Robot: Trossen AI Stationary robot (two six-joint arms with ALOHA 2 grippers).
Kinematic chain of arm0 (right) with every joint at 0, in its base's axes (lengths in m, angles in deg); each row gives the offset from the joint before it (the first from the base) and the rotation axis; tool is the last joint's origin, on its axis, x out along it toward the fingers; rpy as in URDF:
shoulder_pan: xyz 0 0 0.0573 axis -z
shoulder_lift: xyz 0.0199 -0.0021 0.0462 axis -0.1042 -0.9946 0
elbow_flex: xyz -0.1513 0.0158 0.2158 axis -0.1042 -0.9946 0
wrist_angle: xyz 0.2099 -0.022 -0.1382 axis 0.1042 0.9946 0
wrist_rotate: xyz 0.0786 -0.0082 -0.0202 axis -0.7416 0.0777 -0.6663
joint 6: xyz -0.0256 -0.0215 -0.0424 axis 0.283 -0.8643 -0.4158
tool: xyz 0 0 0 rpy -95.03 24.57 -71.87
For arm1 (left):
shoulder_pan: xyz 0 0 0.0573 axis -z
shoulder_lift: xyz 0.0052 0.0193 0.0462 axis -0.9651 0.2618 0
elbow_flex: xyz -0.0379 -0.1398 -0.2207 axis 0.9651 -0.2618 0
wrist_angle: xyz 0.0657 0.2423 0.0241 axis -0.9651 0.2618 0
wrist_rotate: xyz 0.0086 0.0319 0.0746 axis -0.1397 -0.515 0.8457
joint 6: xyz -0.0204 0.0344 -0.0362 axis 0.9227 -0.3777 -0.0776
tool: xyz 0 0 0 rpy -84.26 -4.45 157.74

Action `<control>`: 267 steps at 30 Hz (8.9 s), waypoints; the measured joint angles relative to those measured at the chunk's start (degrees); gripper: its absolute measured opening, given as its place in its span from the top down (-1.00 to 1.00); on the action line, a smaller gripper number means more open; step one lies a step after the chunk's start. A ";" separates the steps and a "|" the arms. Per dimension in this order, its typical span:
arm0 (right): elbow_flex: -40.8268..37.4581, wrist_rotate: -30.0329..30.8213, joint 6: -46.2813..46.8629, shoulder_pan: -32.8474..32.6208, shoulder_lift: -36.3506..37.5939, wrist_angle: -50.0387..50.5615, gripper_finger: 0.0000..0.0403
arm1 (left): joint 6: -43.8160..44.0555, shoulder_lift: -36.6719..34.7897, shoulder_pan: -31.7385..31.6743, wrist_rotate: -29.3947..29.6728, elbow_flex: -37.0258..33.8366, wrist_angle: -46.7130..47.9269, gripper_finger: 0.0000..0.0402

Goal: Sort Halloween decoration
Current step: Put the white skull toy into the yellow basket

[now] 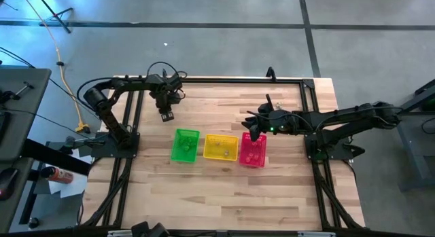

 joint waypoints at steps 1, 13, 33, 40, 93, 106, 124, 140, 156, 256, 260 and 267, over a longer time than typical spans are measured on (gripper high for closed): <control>0.00 0.00 0.00 0.00 0.00 0.00 0.32 | -0.01 -0.20 0.00 0.14 -0.01 -0.17 0.84; 0.00 0.07 -1.54 0.00 0.00 0.08 0.32 | 1.38 -5.25 0.00 -1.50 3.11 1.47 0.83; 0.00 2.82 -10.09 0.25 -0.02 -1.01 0.32 | 26.66 -21.21 11.23 -34.98 8.41 -20.89 0.83; 0.00 2.30 -16.39 2.24 0.15 -7.32 0.32 | 32.43 -20.91 27.68 -28.56 8.47 -33.10 0.83; 0.02 1.28 -7.89 9.12 7.13 5.33 0.32 | 23.76 -11.67 38.10 1.64 13.06 -16.03 0.02; 0.02 -10.86 17.44 19.99 6.77 34.47 0.32 | 43.83 -34.29 37.10 7.94 -10.52 -37.99 0.02; 0.04 -12.61 13.92 44.98 -15.23 37.52 0.32 | 45.94 -35.50 37.29 10.54 -12.22 -42.39 0.02; 0.07 -13.24 15.93 45.33 -23.01 33.04 0.32 | 45.86 -35.50 37.29 10.55 -12.18 -42.21 0.02; 0.09 -11.20 5.39 45.19 -23.96 32.31 0.96 | 45.92 -35.50 37.38 7.39 -12.17 -40.22 0.02; 19.33 -24.39 -33.87 -1.20 -19.47 11.08 0.04 | 43.34 -52.33 36.74 2.95 -12.17 -58.88 0.02; 17.50 -24.39 -32.72 -4.31 -13.77 15.34 0.04 | 45.38 -52.25 36.74 5.41 -12.17 -58.38 0.02; 16.46 -20.77 -25.93 -15.69 -12.44 19.98 0.03 | 50.34 -52.20 36.72 7.35 -12.17 -58.16 0.02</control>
